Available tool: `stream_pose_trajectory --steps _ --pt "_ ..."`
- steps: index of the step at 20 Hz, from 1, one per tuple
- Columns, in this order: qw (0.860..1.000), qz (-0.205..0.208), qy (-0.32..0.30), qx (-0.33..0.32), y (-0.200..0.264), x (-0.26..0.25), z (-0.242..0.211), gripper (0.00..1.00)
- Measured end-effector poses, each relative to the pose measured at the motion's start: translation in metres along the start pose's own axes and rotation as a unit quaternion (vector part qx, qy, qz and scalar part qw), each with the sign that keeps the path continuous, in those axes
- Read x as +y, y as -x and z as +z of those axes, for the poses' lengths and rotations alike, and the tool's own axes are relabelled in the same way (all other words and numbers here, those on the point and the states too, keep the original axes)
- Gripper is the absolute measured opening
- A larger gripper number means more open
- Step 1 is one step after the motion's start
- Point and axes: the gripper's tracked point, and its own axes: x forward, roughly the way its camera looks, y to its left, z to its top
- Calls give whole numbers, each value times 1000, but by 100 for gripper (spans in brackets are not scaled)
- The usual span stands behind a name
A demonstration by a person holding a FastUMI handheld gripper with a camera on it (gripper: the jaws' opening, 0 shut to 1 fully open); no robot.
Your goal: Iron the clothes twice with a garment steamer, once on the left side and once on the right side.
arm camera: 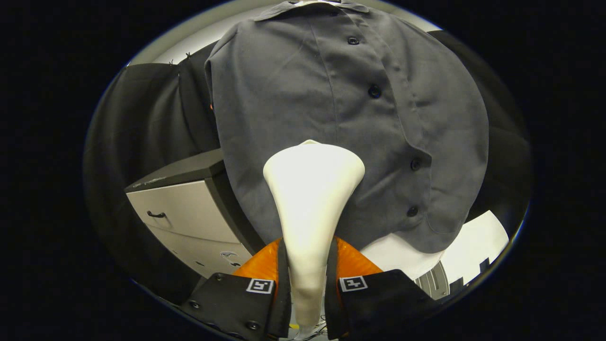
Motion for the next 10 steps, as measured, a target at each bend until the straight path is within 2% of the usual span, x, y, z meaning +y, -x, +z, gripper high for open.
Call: stream_pose_trajectory --steps 10 --pt "999 1 5 40 5 -15 -54 37"
